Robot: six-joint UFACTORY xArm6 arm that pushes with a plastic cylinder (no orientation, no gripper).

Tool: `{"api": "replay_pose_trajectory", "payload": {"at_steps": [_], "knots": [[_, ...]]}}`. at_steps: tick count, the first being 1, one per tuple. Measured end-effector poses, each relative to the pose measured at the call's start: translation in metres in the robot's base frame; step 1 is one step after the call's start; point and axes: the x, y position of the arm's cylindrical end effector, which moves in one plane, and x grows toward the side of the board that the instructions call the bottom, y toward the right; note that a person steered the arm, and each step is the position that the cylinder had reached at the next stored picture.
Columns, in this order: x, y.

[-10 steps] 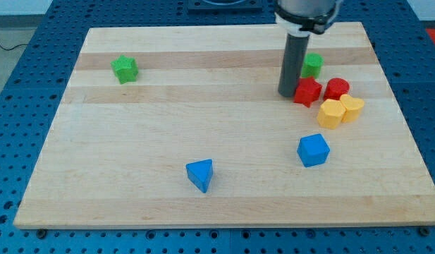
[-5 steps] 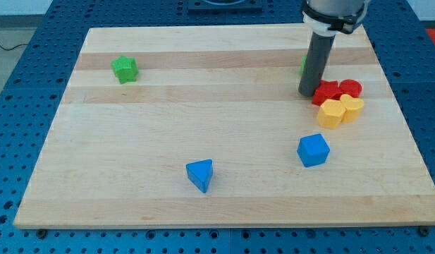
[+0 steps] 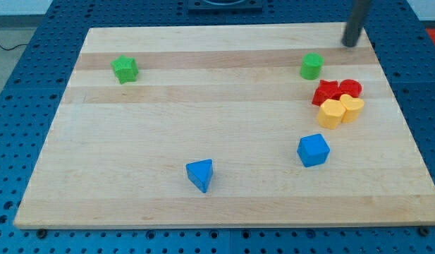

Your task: Place green circle to the center of the board

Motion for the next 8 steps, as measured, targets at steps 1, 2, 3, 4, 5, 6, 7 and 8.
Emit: {"api": "replay_pose_trajectory", "payload": {"at_steps": [1,2,3,4,5,6,7,8], "knots": [[0.020,-0.002],[0.045,-0.019],[0.058,-0.055],[0.070,-0.108],[0.076,-0.177],[0.082,-0.235],[0.088,-0.244],[0.064,-0.250]]}}
